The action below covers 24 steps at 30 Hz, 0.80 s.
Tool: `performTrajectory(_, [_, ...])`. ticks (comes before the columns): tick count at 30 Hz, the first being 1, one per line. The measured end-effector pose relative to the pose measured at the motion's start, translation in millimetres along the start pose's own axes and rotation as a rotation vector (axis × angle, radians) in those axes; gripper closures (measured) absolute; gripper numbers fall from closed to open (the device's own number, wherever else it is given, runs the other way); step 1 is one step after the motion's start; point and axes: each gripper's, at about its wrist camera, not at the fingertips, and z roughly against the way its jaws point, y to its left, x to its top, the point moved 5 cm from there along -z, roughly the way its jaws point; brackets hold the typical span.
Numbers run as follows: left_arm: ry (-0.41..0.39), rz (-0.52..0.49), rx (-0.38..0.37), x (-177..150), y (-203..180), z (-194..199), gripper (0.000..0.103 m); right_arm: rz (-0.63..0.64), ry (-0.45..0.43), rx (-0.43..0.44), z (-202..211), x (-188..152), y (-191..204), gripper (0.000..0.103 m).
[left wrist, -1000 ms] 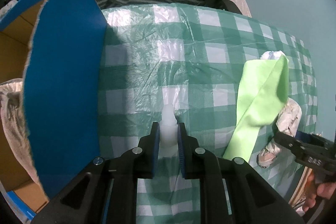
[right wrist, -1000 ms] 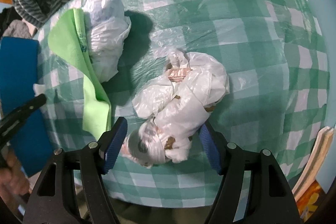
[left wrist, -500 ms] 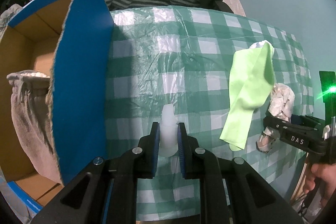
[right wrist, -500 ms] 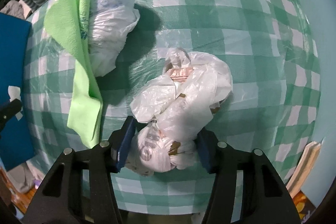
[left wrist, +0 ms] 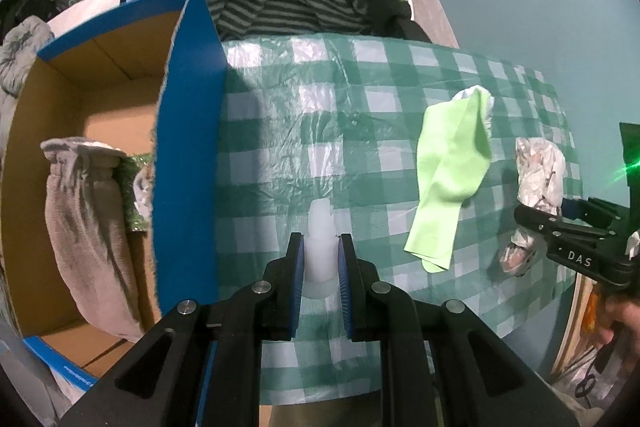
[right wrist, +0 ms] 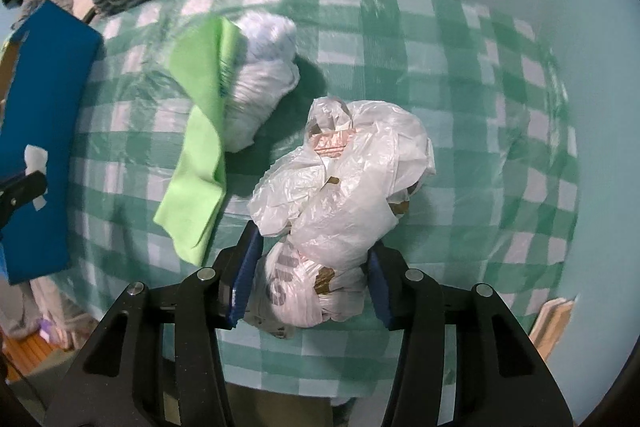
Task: Organize soft objects
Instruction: 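Lift the white bottle with the left tool while the right tool lifts the bag bundle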
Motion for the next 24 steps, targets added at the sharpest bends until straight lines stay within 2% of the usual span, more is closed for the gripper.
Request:
performTrajectory(6, [-0.032, -0.027, 0.009, 1, -3, 18, 0.087, 0.061, -0.048, -0.002, 26, 6, 13, 0.054])
performTrajectory(12, [-0.064, -0.041, 0.011, 1, -5, 41, 0.087, 0.103, -0.087, 0.016, 47, 9, 8, 0.054])
performTrajectory(24, [-0.111, -0.022, 0.010, 2, 2, 76, 0.087, 0.177, -0.155, 0.049, 94, 24, 35, 0.054])
